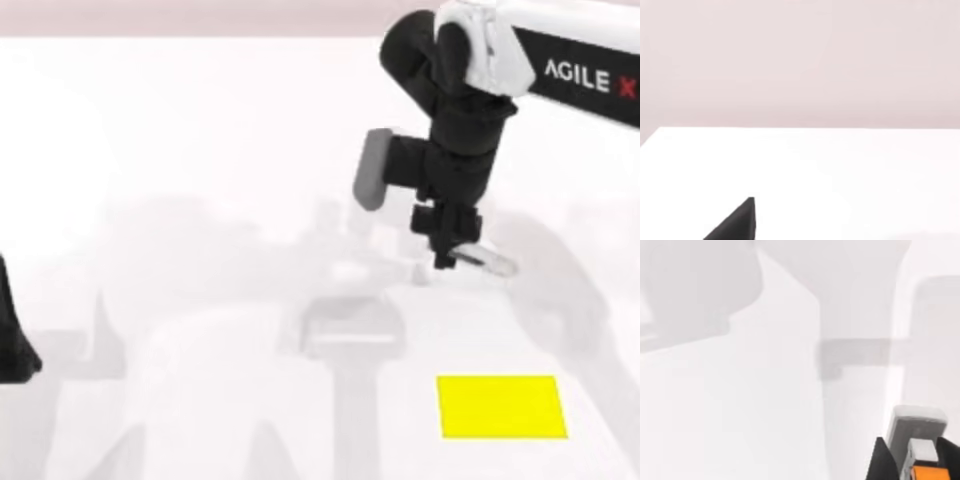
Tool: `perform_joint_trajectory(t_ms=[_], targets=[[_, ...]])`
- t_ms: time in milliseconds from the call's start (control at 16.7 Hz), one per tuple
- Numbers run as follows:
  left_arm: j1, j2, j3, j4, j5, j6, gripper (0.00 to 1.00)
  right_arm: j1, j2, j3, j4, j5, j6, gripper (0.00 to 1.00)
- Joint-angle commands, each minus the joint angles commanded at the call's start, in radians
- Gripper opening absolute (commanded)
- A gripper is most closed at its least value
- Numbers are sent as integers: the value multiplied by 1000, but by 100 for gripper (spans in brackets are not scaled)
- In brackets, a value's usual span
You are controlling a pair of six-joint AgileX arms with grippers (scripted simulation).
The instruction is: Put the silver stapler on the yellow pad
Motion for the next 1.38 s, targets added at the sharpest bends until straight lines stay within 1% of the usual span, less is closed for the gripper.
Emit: perform_joint_trajectory(t_ms=[180, 360, 660, 840, 960, 1080, 1200, 1380], targets=[[0, 0, 0, 0, 0, 0, 100, 6, -17, 114, -152, 0, -5, 0], [0, 0, 0, 0, 0, 0, 100, 10, -35, 193, -240, 0, -6, 0], [0, 0, 0, 0, 0, 0, 100, 6, -34, 199, -245, 0, -4, 0], [0, 0, 0, 0, 0, 0, 100, -15, -52, 163, -236, -13, 55, 0], [0, 0, 0, 0, 0, 0, 100, -43, -80, 112, -221, -30, 147, 0], [0, 0, 0, 0, 0, 0, 100, -81, -120, 43, -200, -52, 283, 0], [0, 0, 0, 0, 0, 0, 100, -123, -172, -44, -175, -76, 462, 0], [0, 0, 0, 0, 0, 0, 100, -186, -265, -200, -132, -112, 804, 0]])
